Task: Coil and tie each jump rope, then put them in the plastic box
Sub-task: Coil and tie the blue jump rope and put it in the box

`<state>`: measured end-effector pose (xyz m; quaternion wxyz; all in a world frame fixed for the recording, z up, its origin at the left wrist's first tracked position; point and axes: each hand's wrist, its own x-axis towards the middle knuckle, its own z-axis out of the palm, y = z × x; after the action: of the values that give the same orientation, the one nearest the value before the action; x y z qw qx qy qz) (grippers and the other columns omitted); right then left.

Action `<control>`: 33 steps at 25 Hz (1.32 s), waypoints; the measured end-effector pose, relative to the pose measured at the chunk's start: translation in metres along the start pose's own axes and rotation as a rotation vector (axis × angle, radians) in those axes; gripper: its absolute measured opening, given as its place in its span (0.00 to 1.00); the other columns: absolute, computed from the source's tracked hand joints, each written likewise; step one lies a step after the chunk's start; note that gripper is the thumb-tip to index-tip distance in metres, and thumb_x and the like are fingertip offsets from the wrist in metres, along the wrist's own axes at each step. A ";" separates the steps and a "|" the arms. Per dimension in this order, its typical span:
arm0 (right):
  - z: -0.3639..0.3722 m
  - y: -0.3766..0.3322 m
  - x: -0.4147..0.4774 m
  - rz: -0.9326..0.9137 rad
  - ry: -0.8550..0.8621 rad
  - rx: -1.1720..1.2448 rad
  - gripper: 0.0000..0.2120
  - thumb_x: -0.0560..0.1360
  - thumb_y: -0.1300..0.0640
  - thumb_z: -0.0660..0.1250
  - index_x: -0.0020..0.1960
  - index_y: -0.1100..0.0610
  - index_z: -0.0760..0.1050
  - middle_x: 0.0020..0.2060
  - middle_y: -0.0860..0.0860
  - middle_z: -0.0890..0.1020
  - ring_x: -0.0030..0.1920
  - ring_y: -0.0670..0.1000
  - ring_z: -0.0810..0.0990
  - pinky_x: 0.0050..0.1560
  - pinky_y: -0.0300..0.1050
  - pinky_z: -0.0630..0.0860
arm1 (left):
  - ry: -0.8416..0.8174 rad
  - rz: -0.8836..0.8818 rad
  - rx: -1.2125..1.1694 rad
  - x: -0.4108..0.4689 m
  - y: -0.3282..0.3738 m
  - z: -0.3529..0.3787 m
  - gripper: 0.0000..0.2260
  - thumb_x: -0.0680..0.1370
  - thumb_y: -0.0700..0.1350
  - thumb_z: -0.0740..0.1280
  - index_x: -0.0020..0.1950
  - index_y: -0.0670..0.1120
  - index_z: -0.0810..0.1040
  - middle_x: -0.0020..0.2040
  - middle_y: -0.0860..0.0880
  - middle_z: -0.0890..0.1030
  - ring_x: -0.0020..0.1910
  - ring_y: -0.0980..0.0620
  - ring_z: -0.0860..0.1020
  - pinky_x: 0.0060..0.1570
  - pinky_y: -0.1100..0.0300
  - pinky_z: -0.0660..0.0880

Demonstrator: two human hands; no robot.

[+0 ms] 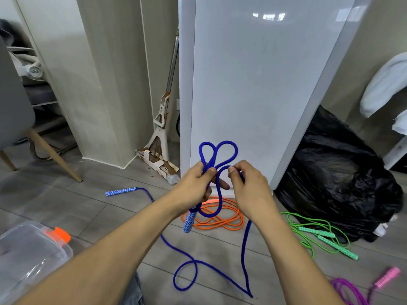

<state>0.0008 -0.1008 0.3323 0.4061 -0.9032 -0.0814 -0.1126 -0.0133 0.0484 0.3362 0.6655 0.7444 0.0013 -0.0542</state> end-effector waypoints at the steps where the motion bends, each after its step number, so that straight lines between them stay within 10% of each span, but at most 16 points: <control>1: -0.001 0.000 0.001 0.010 0.026 0.011 0.10 0.83 0.49 0.58 0.47 0.52 0.74 0.37 0.47 0.81 0.38 0.48 0.78 0.37 0.43 0.72 | -0.015 0.005 -0.014 -0.001 0.001 0.003 0.08 0.86 0.45 0.55 0.58 0.42 0.70 0.39 0.47 0.86 0.29 0.52 0.67 0.29 0.61 0.67; 7: 0.000 0.004 0.002 0.025 0.106 0.045 0.09 0.82 0.49 0.61 0.47 0.51 0.75 0.33 0.47 0.78 0.36 0.47 0.75 0.33 0.38 0.68 | -0.130 -0.068 -0.034 -0.003 -0.001 0.004 0.13 0.85 0.47 0.55 0.57 0.41 0.75 0.34 0.51 0.74 0.29 0.53 0.64 0.29 0.61 0.63; 13: 0.001 0.005 0.002 0.071 0.127 0.010 0.12 0.81 0.45 0.62 0.48 0.52 0.77 0.33 0.45 0.76 0.36 0.51 0.74 0.36 0.44 0.64 | -0.175 -0.101 -0.212 -0.004 0.002 0.002 0.09 0.85 0.46 0.58 0.53 0.41 0.71 0.32 0.50 0.70 0.30 0.52 0.73 0.36 0.57 0.79; 23: -0.004 0.002 0.001 0.068 0.066 -0.003 0.07 0.83 0.49 0.60 0.51 0.53 0.72 0.35 0.45 0.76 0.36 0.45 0.75 0.31 0.34 0.64 | -0.375 -0.207 -0.124 -0.004 0.003 -0.017 0.12 0.83 0.51 0.60 0.46 0.44 0.72 0.32 0.51 0.64 0.27 0.55 0.61 0.28 0.63 0.65; 27: -0.017 0.001 0.002 0.105 0.186 -0.066 0.15 0.77 0.41 0.66 0.45 0.52 0.73 0.34 0.45 0.77 0.36 0.50 0.75 0.35 0.44 0.69 | -0.432 -0.242 -0.303 -0.002 0.002 -0.026 0.10 0.83 0.48 0.61 0.47 0.43 0.72 0.33 0.50 0.64 0.26 0.56 0.61 0.27 0.64 0.65; 33: -0.028 0.020 0.010 0.121 -0.019 -0.051 0.08 0.82 0.50 0.62 0.49 0.51 0.77 0.39 0.47 0.80 0.41 0.52 0.77 0.41 0.44 0.69 | 0.106 -0.163 -0.483 0.019 -0.005 -0.031 0.11 0.84 0.46 0.59 0.43 0.43 0.70 0.27 0.52 0.65 0.20 0.58 0.61 0.20 0.65 0.63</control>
<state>0.0108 -0.1343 0.3392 0.3881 -0.9176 -0.0275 -0.0813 0.0078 0.0783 0.3333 0.8164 0.5632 0.1090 -0.0668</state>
